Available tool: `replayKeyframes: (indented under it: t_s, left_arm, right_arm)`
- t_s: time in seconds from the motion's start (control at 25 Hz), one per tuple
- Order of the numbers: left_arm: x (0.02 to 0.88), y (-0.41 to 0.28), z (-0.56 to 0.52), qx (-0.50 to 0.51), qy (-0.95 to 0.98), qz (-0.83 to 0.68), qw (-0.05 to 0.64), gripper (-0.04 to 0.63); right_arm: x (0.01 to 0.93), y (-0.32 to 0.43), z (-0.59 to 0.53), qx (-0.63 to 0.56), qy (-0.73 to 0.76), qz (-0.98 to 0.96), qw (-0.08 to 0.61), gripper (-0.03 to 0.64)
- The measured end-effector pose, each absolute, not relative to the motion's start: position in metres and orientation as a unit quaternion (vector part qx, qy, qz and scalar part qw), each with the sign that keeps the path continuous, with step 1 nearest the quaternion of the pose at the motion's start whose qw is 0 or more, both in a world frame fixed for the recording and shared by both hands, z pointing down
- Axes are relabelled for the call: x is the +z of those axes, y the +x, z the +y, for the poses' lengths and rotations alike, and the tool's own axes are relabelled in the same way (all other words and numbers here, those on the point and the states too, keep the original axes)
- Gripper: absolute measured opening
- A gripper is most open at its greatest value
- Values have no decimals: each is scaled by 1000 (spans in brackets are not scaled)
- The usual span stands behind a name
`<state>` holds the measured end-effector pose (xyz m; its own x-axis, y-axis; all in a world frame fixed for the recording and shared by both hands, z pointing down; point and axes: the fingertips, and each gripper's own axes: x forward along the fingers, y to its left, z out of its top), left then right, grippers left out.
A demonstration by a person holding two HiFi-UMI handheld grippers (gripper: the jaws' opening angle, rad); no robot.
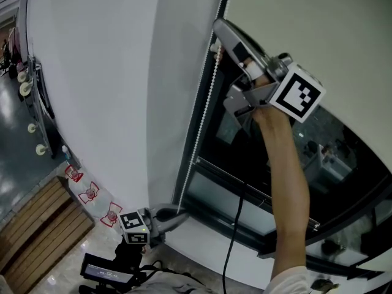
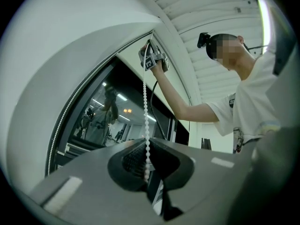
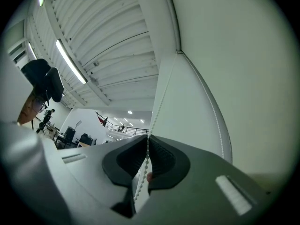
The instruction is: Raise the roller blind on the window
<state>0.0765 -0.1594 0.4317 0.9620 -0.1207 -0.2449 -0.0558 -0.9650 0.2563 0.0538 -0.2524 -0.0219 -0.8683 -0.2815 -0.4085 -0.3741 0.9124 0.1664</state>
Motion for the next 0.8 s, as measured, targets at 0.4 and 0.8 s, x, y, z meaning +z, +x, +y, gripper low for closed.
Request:
replayKeyframes:
  t_s: [0.4, 0.8]
  left_arm:
    - [431, 63, -159, -128, 982, -46, 131, -2]
    - [436, 73, -155, -121, 983, -43, 133, -2]
  right_arm:
    - [61, 30, -254, 106, -177, 969, 134, 14]
    - [155, 29, -246, 58, -158, 980, 107, 14]
